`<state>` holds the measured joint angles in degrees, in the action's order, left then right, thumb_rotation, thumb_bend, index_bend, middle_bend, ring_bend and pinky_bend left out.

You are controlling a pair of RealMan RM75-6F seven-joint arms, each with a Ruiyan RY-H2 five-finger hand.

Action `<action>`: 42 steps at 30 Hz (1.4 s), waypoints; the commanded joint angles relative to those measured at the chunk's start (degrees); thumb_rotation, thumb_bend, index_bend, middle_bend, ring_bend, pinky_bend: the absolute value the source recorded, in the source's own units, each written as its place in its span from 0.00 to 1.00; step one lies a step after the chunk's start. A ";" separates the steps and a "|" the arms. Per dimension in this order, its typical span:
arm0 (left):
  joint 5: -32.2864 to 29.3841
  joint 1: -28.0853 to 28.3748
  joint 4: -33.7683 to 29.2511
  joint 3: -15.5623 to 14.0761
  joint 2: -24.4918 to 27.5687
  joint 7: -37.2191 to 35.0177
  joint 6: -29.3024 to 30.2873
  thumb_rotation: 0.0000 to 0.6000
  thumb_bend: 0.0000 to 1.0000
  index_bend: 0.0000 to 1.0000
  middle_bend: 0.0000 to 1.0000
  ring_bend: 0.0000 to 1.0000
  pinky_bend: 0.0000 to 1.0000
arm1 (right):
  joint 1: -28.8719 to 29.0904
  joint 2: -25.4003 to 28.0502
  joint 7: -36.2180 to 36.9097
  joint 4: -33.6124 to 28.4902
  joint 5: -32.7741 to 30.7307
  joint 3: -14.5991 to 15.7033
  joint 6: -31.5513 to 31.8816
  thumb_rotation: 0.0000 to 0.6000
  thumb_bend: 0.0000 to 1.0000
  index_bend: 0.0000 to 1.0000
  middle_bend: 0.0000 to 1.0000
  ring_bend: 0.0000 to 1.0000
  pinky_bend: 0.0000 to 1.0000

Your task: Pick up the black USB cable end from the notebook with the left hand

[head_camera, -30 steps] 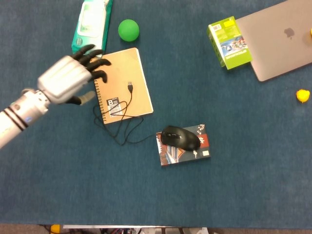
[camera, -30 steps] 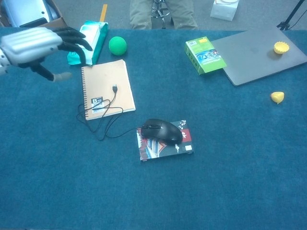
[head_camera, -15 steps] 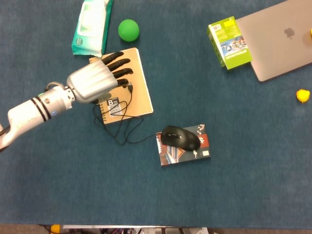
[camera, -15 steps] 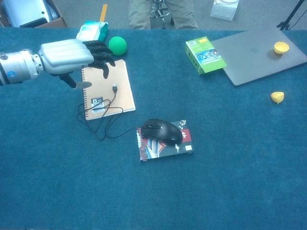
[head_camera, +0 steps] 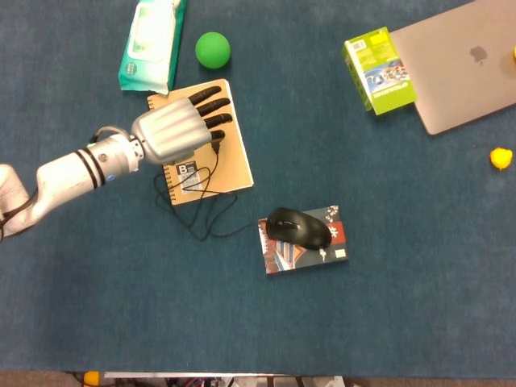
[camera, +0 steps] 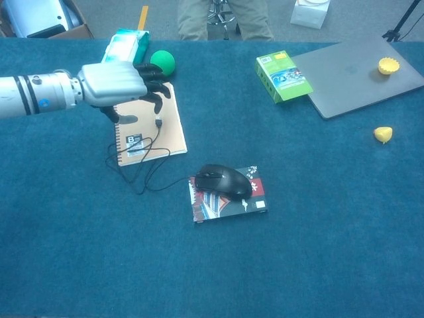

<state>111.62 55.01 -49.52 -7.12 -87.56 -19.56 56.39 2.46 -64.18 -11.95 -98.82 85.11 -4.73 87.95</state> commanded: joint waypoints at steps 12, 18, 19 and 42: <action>-1.58 2.62 5.91 -2.44 -5.12 -1.61 -1.24 1.00 0.37 0.36 0.16 0.04 0.02 | -0.04 -0.10 0.34 0.64 -0.91 -0.13 -0.37 1.00 0.41 0.57 0.47 0.38 0.45; -2.73 2.68 8.72 -3.31 -7.22 -2.34 -1.77 1.00 0.37 0.36 0.16 0.04 0.02 | -0.18 -0.09 0.47 0.75 -0.99 -0.11 -0.20 1.00 0.41 0.57 0.47 0.38 0.45; -2.91 2.68 9.03 -3.37 -7.47 -2.43 -1.78 1.00 0.37 0.36 0.16 0.04 0.02 | -0.22 -0.08 0.48 0.76 -0.99 -0.11 -0.15 1.00 0.41 0.57 0.47 0.38 0.45; -5.23 2.24 14.29 -5.84 -10.99 -3.92 -2.04 1.00 0.37 0.39 0.16 0.04 0.02 | -0.61 0.05 0.77 1.17 -1.28 -0.08 0.08 1.00 0.41 0.57 0.47 0.38 0.45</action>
<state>106.40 57.26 -35.24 -12.95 -98.53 -23.46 54.33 1.85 -64.12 -11.18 -97.66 83.81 -4.81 88.03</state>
